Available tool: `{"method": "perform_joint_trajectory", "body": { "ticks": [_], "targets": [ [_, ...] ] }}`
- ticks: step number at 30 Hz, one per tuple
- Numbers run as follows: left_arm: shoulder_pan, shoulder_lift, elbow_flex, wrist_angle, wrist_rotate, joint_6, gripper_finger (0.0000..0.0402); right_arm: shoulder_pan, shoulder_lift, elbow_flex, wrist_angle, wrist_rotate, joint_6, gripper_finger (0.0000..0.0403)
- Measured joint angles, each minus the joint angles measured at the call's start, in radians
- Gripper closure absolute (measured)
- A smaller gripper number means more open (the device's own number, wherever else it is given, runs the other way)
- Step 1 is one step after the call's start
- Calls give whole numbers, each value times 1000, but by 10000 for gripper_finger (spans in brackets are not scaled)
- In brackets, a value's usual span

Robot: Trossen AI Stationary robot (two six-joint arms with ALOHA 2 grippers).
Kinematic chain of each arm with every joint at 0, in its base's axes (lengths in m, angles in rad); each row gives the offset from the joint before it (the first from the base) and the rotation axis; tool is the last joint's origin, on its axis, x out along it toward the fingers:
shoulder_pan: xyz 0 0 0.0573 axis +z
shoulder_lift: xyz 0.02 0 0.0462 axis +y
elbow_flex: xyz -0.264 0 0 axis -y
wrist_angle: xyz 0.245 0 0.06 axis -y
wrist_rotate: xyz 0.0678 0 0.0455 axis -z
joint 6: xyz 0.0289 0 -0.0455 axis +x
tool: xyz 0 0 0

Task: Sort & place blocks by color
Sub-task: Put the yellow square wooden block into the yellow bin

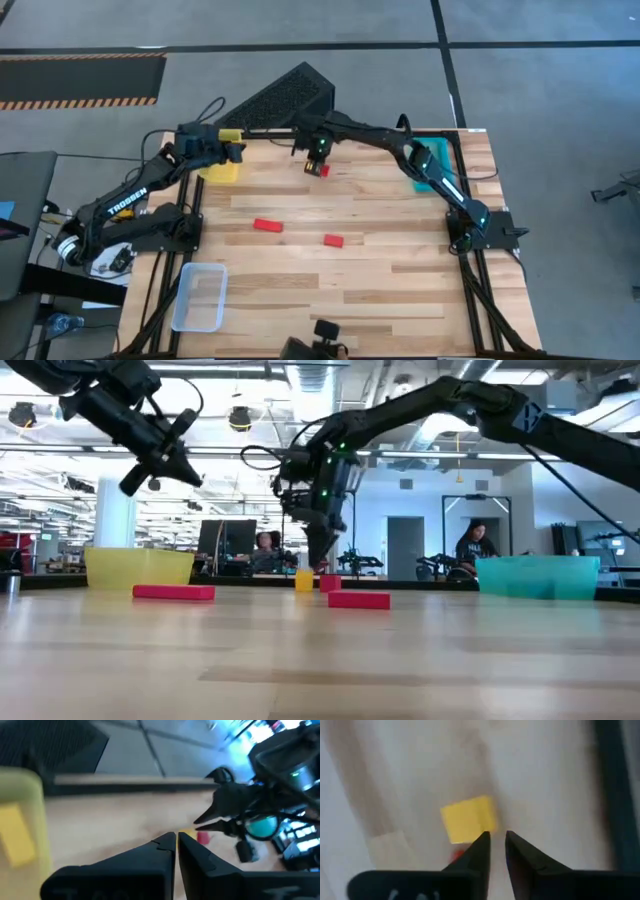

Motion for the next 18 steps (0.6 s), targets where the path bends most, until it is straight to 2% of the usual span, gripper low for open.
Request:
{"method": "perform_joint_trajectory", "body": {
  "ticks": [5, 9, 14, 18],
  "targets": [
    [-26, 0, 0, 125, -30, 19, 372, -28, -97, 0, 30, -11, 96, 368],
    [-51, 0, 0, 148, -18, 26, 342, -25, -139, 0, 67, -15, 189, 397],
    [-95, 0, 0, 90, 4, 26, 306, -18, -98, -1, 73, -14, 251, 354],
    [-130, 0, 0, 0, 5, 39, 290, -23, -23, -6, 71, -30, 63, 338]
  ]
}}
